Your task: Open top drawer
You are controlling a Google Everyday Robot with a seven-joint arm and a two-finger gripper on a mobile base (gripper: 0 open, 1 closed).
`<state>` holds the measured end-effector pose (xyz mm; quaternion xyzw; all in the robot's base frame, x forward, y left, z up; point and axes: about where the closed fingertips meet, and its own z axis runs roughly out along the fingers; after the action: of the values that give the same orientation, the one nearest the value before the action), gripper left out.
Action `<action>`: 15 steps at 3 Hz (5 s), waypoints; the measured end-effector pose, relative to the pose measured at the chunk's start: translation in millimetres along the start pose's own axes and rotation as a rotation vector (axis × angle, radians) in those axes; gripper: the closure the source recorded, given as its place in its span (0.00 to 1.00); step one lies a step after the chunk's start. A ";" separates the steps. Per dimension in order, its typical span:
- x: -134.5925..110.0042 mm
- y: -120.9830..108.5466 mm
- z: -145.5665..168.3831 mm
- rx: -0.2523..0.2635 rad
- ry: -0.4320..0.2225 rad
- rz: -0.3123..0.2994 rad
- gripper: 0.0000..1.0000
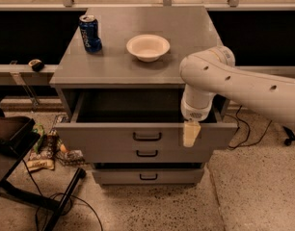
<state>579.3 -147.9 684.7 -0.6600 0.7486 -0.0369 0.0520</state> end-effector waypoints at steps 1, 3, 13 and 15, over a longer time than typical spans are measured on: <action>0.1 0.2 0.1 0.000 0.000 0.000 0.00; 27.7 65.8 21.8 -0.069 0.034 -0.022 0.27; 64.5 119.1 4.5 -0.111 0.134 0.027 0.33; 64.5 119.1 4.5 -0.111 0.134 0.027 0.00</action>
Offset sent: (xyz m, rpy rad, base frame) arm 0.0000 0.0000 0.0000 0.0000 0.0000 0.0000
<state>454.6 -196.8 663.6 -0.6479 0.7600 -0.0389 -0.0344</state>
